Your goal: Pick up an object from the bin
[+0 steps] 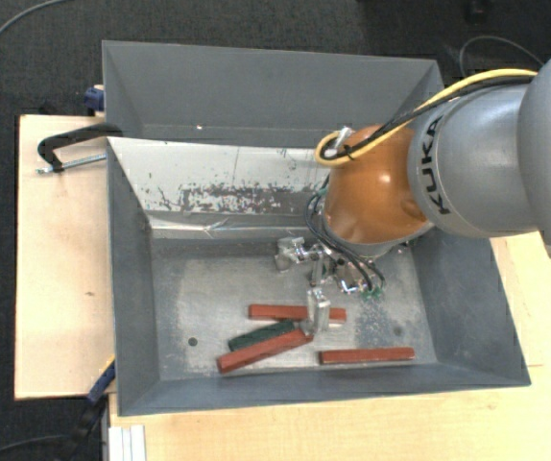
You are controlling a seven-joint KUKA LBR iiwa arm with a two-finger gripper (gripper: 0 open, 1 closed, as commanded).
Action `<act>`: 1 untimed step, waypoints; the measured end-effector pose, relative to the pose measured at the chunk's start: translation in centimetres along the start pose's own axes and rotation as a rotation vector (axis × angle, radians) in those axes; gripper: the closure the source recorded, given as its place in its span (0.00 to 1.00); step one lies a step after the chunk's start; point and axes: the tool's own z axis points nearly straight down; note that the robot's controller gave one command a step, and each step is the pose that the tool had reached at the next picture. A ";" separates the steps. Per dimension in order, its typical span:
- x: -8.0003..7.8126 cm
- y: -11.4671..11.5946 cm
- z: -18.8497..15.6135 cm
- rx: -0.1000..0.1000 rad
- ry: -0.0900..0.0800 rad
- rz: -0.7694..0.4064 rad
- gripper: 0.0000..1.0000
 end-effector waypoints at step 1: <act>0.1 0.1 0.1 -0.001 0.003 0.001 1.00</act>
Offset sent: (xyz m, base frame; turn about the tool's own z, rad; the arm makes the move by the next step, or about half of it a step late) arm 0.0000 0.0000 0.0000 0.0000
